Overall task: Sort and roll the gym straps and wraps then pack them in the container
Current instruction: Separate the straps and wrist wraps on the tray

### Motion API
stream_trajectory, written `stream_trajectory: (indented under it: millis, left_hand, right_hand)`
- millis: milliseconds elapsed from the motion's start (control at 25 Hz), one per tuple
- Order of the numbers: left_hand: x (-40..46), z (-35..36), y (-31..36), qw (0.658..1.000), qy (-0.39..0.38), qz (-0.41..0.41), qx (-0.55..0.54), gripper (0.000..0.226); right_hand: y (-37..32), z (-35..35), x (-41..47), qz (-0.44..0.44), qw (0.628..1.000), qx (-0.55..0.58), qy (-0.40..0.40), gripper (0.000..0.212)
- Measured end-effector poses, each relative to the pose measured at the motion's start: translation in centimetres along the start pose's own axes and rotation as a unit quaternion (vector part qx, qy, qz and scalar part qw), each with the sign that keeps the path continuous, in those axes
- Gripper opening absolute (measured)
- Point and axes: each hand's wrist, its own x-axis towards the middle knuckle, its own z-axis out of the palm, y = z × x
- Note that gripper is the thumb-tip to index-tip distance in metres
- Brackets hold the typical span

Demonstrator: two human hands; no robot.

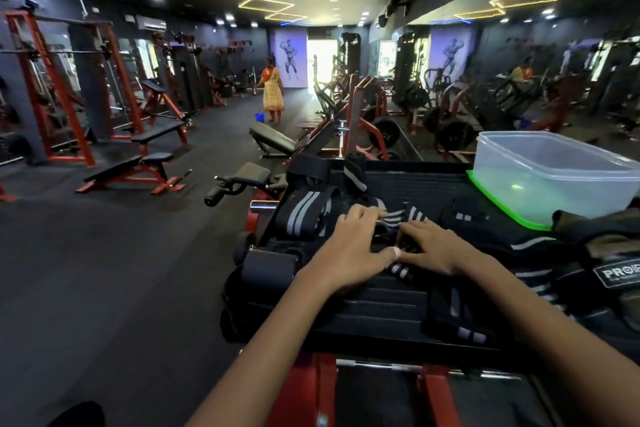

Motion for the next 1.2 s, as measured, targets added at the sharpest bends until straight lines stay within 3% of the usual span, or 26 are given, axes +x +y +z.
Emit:
stream_trajectory:
  millis: [200, 400, 600, 720, 800, 880, 960, 1200]
  left_hand:
    - [4.9, 2.8, 0.2, 0.981, -0.035, -0.152, 0.117, 0.072]
    - [9.1, 4.3, -1.3, 0.96, -0.022, -0.256, 0.115, 0.07]
    - [11.2, 7.8, -3.5, 0.984, -0.058, -0.135, 0.097, 0.043]
    - [11.5, 8.9, -4.7, 0.981, -0.056, -0.133, 0.132, 0.039]
    - [11.5, 8.9, -4.9, 0.977, -0.037, -0.143, 0.152, 0.04]
    - [11.5, 8.8, -4.8, 0.975, -0.033, -0.149, 0.16, 0.041]
    - [11.5, 8.9, -4.6, 0.974, -0.039, -0.151, 0.163, 0.042]
    - [11.2, 8.5, -3.6, 0.988, 0.009, -0.135, 0.078, 0.047]
  right_hand:
    - [3.0, -0.1, -0.2, 0.024, 0.999, 0.009, 0.019, 0.059]
    - [3.1, 0.7, 0.2, 0.001, 1.0, -0.004, -0.016, 0.069]
    - [2.7, 0.2, 0.3, -0.039, 0.997, 0.04, -0.048, 0.06]
    - [3.0, -1.4, -0.9, -0.043, 0.999, -0.005, 0.023, 0.056]
    - [4.2, -2.9, -2.8, 0.017, 0.997, -0.052, 0.049, 0.067]
    - [6.0, -3.9, -4.8, 0.108, 0.992, -0.015, -0.056, 0.09]
    - [6.6, -3.2, -6.1, 0.138, 0.975, 0.026, -0.172, 0.108]
    - [5.1, 0.7, -4.6, 0.118, 0.983, 0.033, -0.138, 0.113]
